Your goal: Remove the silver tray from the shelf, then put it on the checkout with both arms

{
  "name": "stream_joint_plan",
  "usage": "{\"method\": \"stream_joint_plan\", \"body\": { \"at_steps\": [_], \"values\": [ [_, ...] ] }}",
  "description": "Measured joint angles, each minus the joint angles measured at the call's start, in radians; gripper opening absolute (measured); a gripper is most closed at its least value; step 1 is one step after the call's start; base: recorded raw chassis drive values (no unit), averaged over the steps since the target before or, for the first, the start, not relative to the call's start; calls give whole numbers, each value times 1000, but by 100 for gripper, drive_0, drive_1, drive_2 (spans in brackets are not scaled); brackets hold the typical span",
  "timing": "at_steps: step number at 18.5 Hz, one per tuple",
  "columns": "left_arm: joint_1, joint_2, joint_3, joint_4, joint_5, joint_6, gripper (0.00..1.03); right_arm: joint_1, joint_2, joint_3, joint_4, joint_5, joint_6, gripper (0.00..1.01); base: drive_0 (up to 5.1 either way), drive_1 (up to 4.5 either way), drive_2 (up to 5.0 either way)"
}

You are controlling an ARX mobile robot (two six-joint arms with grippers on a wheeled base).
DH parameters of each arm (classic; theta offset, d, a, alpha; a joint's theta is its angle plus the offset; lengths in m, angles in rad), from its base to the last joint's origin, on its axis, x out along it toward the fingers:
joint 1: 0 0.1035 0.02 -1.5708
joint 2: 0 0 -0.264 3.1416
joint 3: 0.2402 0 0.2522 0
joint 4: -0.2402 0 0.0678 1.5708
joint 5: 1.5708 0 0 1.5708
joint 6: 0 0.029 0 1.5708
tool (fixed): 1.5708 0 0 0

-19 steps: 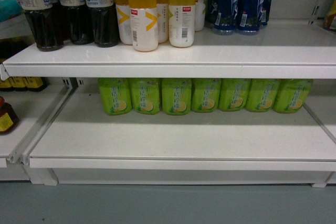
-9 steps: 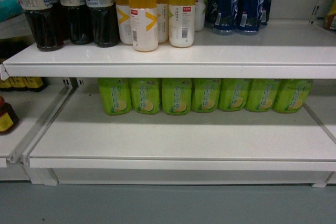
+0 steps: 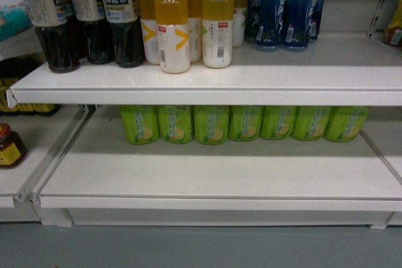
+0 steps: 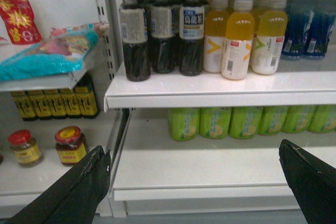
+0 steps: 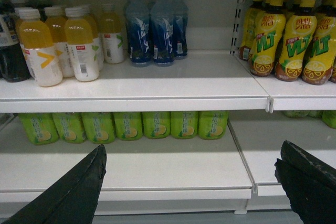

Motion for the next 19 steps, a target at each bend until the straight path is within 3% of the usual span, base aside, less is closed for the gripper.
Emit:
{"method": "stream_joint_plan", "body": {
  "at_steps": [19],
  "values": [
    [0, 0, 0, 3, -2, 0, 98, 0, 0, 0, 4, -2, -2, 98, 0, 0, 0]
  ]
}}
